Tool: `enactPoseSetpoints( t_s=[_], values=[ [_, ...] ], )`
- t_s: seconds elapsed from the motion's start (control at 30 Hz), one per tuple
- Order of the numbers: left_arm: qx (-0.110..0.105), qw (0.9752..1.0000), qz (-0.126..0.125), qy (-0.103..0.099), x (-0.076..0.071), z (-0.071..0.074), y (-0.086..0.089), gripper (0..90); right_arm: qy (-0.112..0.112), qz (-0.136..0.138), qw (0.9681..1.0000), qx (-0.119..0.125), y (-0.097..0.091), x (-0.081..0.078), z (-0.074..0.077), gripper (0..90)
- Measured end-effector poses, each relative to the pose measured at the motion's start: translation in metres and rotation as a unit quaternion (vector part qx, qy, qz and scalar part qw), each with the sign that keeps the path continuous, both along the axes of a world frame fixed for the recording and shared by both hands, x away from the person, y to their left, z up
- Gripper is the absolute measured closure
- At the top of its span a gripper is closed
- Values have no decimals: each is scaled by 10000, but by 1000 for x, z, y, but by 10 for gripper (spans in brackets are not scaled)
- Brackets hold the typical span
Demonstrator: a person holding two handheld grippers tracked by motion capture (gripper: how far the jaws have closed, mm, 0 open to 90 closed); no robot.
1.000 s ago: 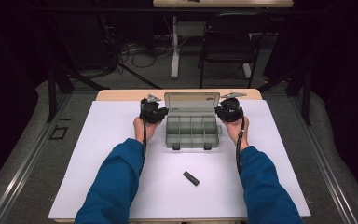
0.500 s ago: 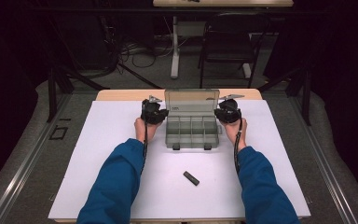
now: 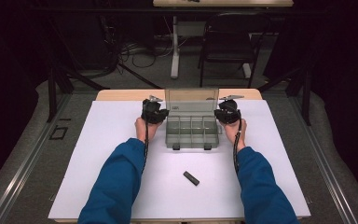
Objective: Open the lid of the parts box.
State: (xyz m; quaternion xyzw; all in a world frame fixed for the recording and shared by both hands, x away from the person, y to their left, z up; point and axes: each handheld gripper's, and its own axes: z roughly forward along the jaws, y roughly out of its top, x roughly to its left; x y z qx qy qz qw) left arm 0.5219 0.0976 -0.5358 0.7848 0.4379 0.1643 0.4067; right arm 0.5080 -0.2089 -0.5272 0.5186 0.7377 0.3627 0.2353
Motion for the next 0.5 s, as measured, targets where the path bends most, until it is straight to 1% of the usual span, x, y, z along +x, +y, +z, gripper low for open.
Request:
enactPoseSetpoints(
  t_s=[0.2, 0.27, 0.37, 0.5],
  values=[
    [30, 10000, 29, -16, 0, 0, -1, 821, -5, -17, 10000, 5, 1, 1, -1, 838],
    [55, 10000, 48, -38, 0, 0, -2, 819, -24, -22, 10000, 6, 1, 1, -1, 836],
    [148, 9998, 59, -83, -1, 0, -3, 811, -21, -38, 10000, 5, 1, 1, -1, 832],
    [184, 9998, 61, -103, 0, 0, -4, 801, -23, -64, 10000, -21, 3, 2, -2, 822]
  ],
)
